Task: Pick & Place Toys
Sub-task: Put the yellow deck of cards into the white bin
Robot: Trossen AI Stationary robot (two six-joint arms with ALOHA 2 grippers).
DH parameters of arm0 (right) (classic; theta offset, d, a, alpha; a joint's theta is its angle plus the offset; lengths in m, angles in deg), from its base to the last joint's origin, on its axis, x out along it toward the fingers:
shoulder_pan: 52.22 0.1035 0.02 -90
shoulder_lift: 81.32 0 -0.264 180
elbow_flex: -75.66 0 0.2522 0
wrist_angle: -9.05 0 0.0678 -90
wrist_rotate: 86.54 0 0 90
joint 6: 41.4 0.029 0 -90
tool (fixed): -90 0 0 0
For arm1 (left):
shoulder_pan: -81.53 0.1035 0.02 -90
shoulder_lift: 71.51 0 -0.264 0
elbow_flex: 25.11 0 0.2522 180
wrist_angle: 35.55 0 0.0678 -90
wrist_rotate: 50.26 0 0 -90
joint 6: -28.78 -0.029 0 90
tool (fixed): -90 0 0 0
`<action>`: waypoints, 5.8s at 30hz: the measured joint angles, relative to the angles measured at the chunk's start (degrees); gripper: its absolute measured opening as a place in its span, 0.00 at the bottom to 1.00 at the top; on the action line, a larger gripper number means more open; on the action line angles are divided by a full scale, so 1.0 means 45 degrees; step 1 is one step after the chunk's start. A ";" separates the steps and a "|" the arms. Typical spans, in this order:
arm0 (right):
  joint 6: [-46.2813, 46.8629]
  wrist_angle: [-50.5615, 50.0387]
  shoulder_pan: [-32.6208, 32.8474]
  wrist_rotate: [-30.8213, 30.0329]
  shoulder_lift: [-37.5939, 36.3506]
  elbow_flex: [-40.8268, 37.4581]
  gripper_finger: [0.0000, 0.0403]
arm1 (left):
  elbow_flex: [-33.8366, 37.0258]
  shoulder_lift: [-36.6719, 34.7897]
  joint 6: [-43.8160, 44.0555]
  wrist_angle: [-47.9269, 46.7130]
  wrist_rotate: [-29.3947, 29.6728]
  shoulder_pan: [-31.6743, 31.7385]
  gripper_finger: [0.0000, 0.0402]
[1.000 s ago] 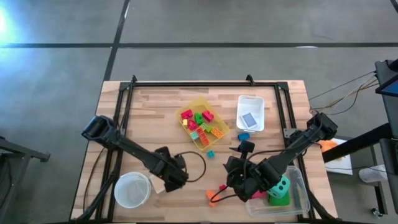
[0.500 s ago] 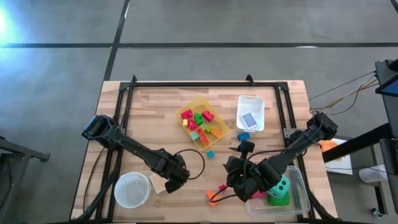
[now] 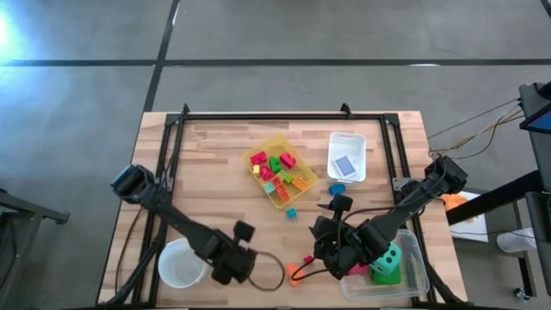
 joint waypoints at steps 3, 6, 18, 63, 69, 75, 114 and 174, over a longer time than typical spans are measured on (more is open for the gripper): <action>0.0001 0.0000 0.0000 0.0000 0.0004 0.0000 0.86 | -0.0002 0.0000 -0.1295 0.0542 -0.0006 -0.0440 0.93; 0.0000 0.0000 0.0000 0.0000 -0.0001 0.0000 0.86 | -0.0002 0.0000 -0.1613 0.0584 -0.0029 -0.0694 0.93; 0.0001 0.0024 0.0000 0.0021 0.0004 -0.0011 0.86 | 0.0386 0.0466 -0.1999 0.0518 -0.1772 -0.1080 0.93; 0.0044 0.0046 0.0000 0.0121 0.0004 -0.0019 0.86 | 0.1407 0.1083 -0.3484 -0.0721 -0.1241 -0.1192 0.93; 0.0044 0.0049 0.0000 0.0121 0.0004 -0.0019 0.86 | 0.1403 0.1080 -0.3445 -0.0711 -0.1215 -0.1192 0.93; 0.0044 0.0049 0.0000 0.0121 0.0004 -0.0019 0.86 | 0.1407 0.1072 -0.3445 -0.0696 -0.1214 -0.1187 0.93; 0.0039 0.0053 0.0001 0.0117 0.0009 -0.0019 0.86 | 0.0562 0.0896 -0.3379 -0.0619 -0.1285 -0.1153 0.73; -0.9711 1.2514 -0.0365 -0.1975 0.0028 -0.0068 0.86 | -0.0225 -0.6290 -0.0346 0.5426 0.4566 0.0890 0.09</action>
